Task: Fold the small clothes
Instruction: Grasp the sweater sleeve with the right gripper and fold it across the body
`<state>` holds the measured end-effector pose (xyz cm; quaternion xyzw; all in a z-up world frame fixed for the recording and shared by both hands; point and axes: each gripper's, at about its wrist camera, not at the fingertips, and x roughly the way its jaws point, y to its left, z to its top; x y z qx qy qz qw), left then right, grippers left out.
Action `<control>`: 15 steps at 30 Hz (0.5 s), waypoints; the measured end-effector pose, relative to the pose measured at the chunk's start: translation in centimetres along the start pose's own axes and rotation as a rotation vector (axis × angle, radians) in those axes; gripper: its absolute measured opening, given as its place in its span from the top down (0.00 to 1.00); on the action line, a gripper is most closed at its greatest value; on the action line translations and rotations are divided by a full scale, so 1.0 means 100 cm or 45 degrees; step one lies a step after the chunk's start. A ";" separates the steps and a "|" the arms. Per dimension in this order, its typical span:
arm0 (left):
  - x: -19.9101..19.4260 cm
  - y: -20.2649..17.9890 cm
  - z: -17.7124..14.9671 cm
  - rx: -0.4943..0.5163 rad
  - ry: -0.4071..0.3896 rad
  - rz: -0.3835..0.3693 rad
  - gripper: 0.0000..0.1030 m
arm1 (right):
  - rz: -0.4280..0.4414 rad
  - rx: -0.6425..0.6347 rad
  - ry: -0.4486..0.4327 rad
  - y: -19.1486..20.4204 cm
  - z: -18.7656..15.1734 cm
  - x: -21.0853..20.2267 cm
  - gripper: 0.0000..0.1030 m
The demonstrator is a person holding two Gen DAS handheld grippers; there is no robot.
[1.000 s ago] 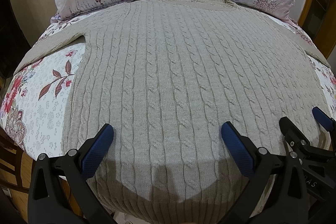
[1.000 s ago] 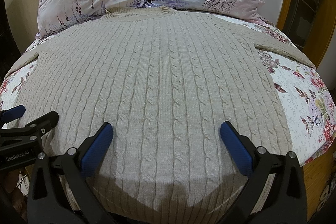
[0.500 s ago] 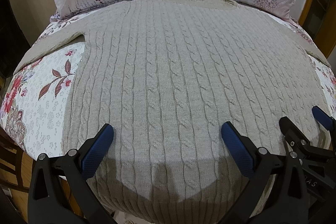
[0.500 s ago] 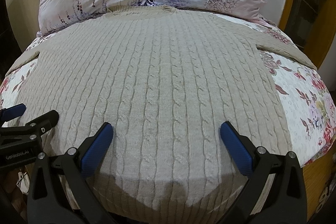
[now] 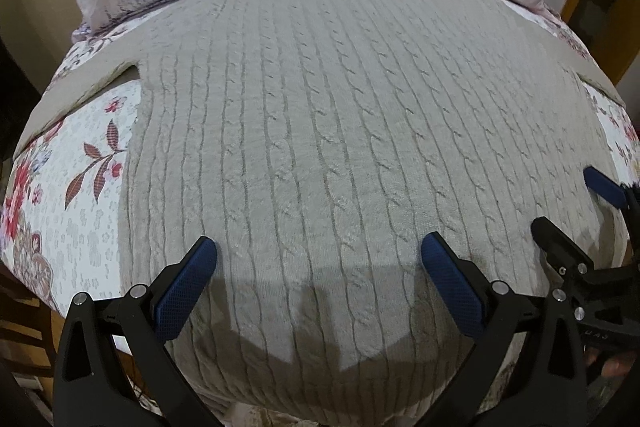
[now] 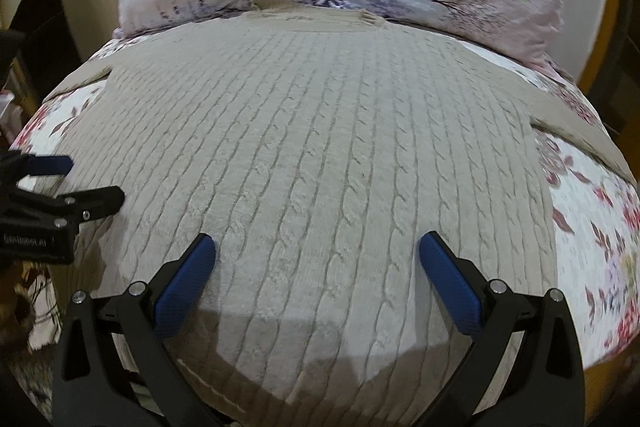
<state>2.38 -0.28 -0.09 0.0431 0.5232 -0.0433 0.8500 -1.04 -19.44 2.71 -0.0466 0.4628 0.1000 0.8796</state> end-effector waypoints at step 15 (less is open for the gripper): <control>-0.013 0.010 0.049 0.170 -0.238 0.089 0.01 | 0.024 0.967 -0.165 -0.242 0.054 -0.008 0.19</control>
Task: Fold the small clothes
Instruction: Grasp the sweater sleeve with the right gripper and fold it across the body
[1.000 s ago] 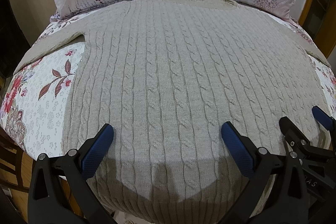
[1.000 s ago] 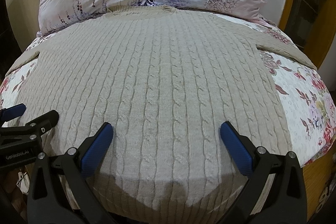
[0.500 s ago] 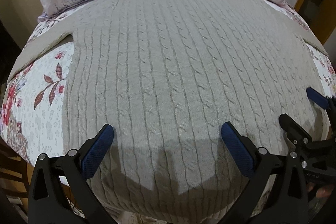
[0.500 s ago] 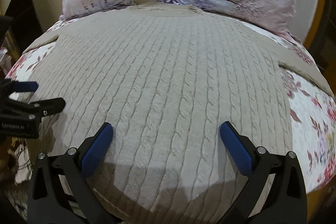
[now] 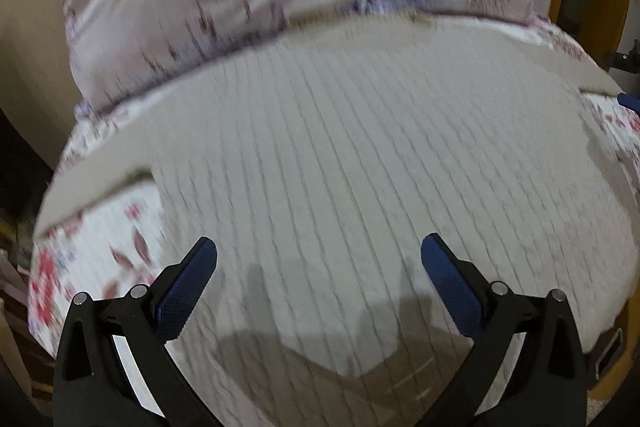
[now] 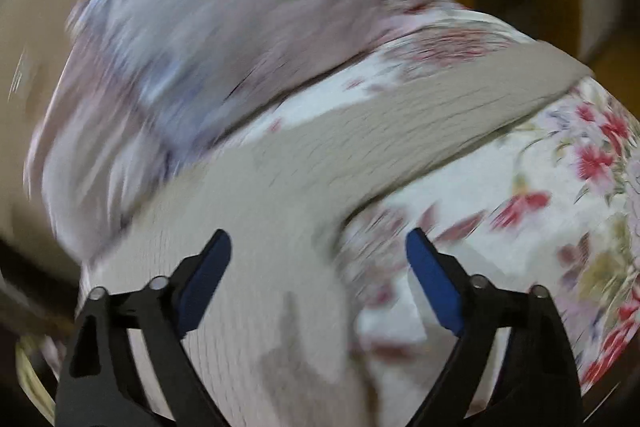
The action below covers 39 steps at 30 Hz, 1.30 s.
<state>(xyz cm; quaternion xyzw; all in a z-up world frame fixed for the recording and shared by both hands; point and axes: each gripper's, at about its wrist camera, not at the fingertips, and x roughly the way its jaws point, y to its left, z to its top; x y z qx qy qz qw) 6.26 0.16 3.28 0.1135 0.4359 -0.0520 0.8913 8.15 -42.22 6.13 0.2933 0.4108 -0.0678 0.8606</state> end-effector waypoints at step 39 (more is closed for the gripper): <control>0.063 0.050 0.066 -0.363 -0.066 -0.457 0.01 | -0.223 0.131 -0.372 -0.081 0.085 0.023 0.93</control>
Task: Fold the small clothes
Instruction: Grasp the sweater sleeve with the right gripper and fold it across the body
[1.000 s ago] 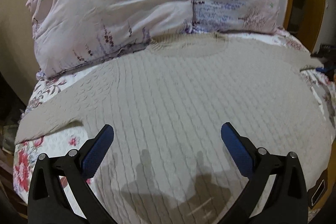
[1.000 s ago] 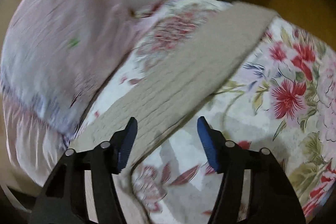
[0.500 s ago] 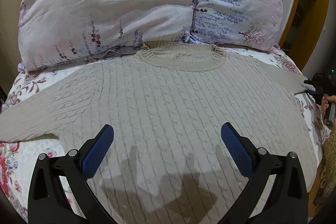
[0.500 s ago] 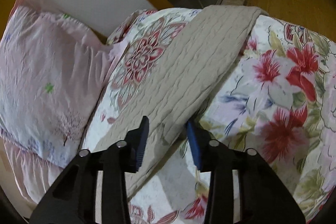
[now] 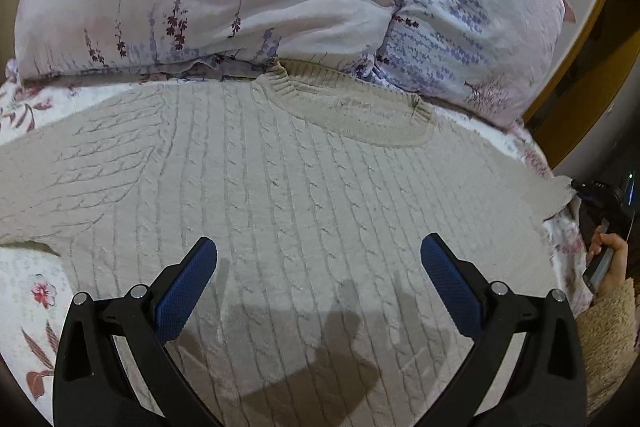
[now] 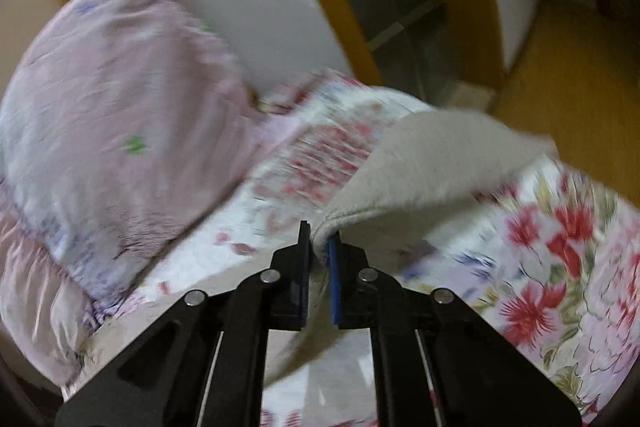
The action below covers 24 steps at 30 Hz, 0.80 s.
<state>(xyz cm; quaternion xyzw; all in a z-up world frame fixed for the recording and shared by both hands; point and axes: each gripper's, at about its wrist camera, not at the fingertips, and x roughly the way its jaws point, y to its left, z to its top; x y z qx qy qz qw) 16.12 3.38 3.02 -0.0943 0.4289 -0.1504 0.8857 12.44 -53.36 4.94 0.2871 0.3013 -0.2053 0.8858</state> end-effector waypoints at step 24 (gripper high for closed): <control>0.006 0.009 0.005 -0.165 0.010 -0.204 0.01 | 0.574 -0.416 0.544 0.173 -0.170 0.017 0.54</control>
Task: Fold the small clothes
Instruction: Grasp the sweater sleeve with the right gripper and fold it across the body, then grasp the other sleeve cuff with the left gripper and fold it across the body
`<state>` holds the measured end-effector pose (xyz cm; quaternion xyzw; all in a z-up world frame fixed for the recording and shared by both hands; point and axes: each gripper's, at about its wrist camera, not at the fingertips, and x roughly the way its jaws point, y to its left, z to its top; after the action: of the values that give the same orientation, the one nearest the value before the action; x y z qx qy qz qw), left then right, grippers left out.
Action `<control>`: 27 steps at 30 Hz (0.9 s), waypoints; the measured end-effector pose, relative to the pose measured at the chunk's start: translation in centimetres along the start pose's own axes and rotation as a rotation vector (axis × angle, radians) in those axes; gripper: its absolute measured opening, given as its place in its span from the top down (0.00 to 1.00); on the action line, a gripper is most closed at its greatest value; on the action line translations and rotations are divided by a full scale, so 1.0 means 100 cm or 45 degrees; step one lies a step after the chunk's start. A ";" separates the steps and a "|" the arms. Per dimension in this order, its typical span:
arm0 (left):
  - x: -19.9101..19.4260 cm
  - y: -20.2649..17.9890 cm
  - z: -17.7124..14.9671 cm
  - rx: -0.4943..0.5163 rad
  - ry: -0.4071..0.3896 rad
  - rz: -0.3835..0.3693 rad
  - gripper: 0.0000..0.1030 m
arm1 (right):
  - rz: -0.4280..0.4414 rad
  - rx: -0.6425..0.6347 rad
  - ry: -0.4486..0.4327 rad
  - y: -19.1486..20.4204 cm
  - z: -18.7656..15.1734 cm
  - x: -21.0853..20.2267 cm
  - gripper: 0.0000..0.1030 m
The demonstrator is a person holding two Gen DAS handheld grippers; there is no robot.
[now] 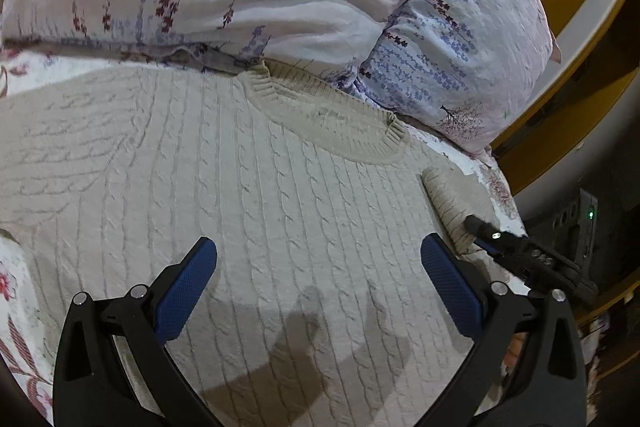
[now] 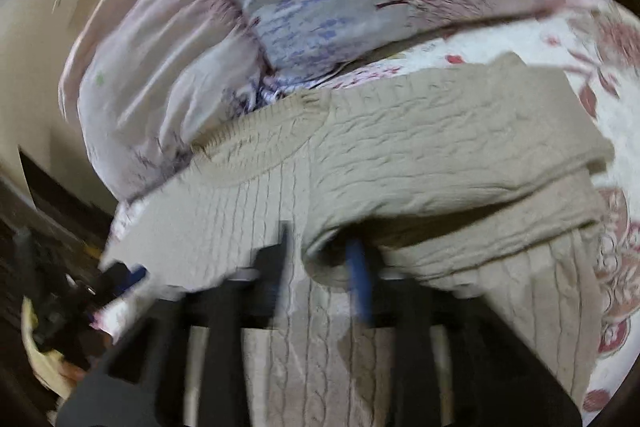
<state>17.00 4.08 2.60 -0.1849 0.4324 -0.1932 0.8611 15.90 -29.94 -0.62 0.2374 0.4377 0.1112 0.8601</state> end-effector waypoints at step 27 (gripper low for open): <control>0.008 0.053 0.005 -0.421 0.076 -0.252 0.25 | -0.016 -0.770 0.141 0.148 -0.041 0.057 0.59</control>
<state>18.76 8.32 -0.22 -0.3596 0.4634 -0.2088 0.7825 16.23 -13.64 0.85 -0.0386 0.4323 0.2438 0.8673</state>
